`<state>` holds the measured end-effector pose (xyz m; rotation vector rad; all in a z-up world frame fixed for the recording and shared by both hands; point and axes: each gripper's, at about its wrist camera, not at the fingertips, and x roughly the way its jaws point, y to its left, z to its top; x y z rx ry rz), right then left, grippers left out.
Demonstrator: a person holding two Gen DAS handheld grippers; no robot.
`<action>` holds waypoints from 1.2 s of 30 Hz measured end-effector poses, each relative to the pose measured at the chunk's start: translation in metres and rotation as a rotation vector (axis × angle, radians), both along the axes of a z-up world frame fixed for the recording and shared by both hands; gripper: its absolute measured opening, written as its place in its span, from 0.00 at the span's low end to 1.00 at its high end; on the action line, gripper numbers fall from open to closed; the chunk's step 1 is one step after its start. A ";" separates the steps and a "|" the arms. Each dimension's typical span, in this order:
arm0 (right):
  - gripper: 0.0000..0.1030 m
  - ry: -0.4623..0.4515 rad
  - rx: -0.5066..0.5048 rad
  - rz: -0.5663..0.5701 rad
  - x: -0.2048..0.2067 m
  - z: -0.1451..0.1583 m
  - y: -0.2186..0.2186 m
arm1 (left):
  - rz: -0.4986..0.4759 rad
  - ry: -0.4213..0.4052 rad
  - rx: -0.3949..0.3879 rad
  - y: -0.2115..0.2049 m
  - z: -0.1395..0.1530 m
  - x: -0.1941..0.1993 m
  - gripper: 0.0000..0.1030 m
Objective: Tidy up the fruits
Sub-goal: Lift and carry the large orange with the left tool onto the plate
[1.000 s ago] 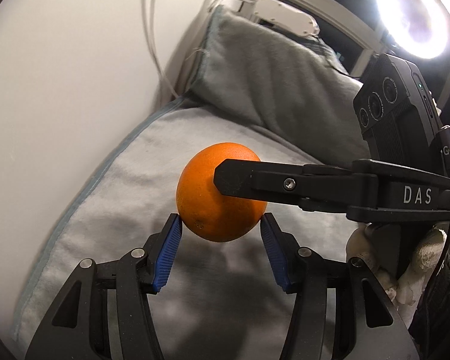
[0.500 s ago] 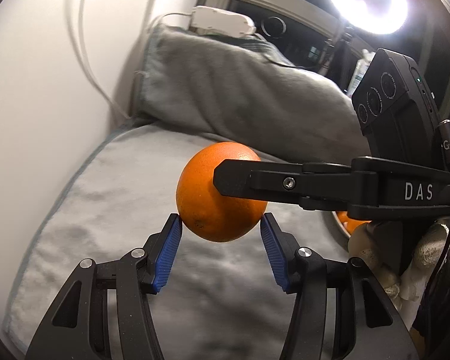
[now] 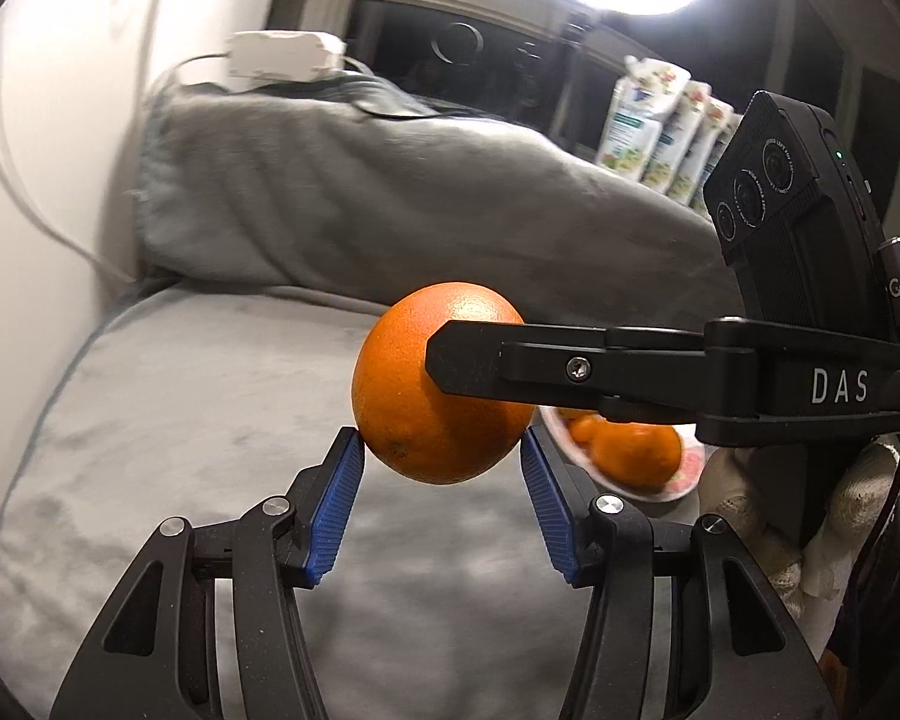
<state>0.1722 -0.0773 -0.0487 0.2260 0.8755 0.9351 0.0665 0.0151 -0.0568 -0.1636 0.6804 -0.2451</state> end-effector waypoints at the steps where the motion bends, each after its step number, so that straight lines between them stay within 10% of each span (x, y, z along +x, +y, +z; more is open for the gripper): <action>1: 0.70 -0.001 0.001 -0.013 -0.001 0.001 -0.009 | -0.011 -0.001 0.002 -0.005 0.000 0.001 0.52; 36: 0.70 0.010 0.008 -0.294 -0.018 -0.013 -0.189 | -0.284 0.033 0.044 -0.162 -0.013 0.040 0.52</action>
